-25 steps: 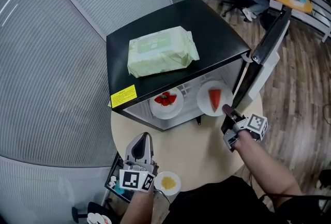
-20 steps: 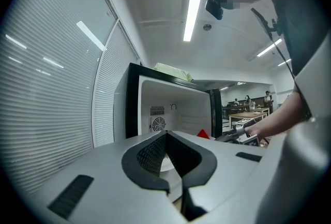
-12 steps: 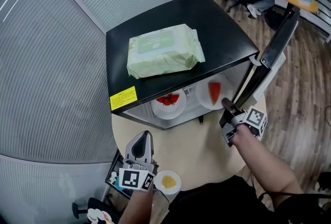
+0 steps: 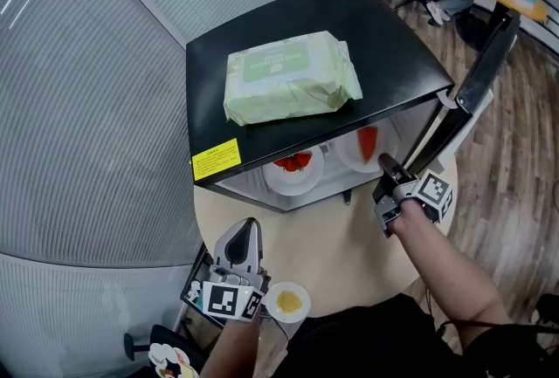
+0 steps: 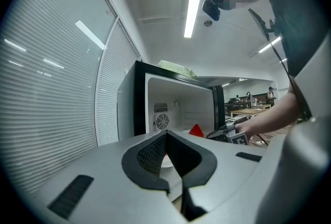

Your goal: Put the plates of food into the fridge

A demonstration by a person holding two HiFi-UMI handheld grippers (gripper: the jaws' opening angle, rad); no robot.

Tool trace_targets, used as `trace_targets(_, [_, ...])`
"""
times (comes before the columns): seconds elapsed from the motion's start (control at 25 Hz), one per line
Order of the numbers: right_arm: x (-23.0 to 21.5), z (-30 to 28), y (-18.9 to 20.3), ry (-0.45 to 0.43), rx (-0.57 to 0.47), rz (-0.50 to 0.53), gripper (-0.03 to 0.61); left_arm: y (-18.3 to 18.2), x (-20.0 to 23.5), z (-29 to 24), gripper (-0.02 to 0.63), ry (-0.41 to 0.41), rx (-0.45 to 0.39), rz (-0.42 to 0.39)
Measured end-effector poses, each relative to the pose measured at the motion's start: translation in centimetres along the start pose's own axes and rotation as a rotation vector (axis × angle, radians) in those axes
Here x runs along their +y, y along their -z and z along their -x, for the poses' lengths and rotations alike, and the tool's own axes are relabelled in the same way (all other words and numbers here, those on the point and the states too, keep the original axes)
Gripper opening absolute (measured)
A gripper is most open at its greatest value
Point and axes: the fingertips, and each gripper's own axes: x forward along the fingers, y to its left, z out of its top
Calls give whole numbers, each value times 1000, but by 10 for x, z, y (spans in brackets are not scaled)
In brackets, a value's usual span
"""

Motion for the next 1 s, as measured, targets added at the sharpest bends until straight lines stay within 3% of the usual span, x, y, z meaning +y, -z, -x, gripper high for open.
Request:
trace_targets(0.48, [9,-14,-3,-42,-16,-22,17,-1,1,31,5,-55,7,-2])
trace_targets(0.72, [14,-12,-5,-101,26,99,29,-3,-5,44,5,-61,21,-13])
trace_targets(0.84, [12,-4,-6,-97,28,160,98,-6,-9,49,5,-54,9,-14])
trace_targets(1.0, [14,19,1,-107,10,162,106,-9,-10,58,5,-27,-11,-18])
